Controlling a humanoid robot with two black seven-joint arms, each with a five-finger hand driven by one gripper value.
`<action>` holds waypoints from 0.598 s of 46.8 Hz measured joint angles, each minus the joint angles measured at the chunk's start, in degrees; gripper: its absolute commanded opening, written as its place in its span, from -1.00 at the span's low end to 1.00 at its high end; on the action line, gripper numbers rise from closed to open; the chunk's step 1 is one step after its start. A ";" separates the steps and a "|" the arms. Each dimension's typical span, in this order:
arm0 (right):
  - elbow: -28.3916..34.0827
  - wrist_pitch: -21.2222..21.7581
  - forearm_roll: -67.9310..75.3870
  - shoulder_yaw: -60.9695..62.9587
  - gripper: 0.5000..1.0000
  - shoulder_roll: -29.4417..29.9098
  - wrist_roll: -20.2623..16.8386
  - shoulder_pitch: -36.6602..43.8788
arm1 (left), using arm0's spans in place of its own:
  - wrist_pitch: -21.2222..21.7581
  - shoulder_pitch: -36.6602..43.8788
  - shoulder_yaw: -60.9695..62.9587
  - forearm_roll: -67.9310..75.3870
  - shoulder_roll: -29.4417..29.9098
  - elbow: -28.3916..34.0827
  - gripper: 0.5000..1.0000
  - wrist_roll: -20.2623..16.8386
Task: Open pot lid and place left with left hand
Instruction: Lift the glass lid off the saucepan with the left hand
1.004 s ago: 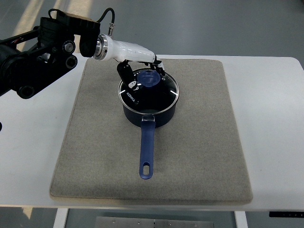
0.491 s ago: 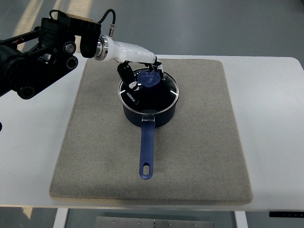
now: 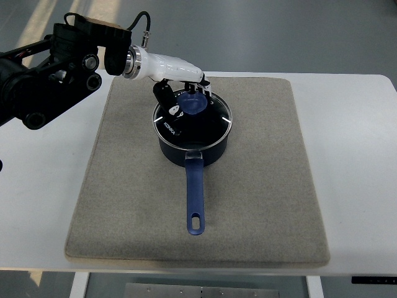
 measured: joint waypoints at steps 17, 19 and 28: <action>-0.03 0.00 0.00 0.00 0.66 0.00 0.00 0.00 | 0.21 -0.08 -0.41 -0.76 0.10 0.17 -0.87 0.09; -0.03 0.00 0.00 0.00 0.66 0.00 0.00 0.00 | 0.21 -0.09 -0.53 -0.96 0.10 0.17 -0.89 0.09; 0.01 0.00 0.00 0.00 0.66 0.00 0.00 0.00 | -0.23 -0.16 -0.87 -1.18 0.10 0.18 -0.91 0.09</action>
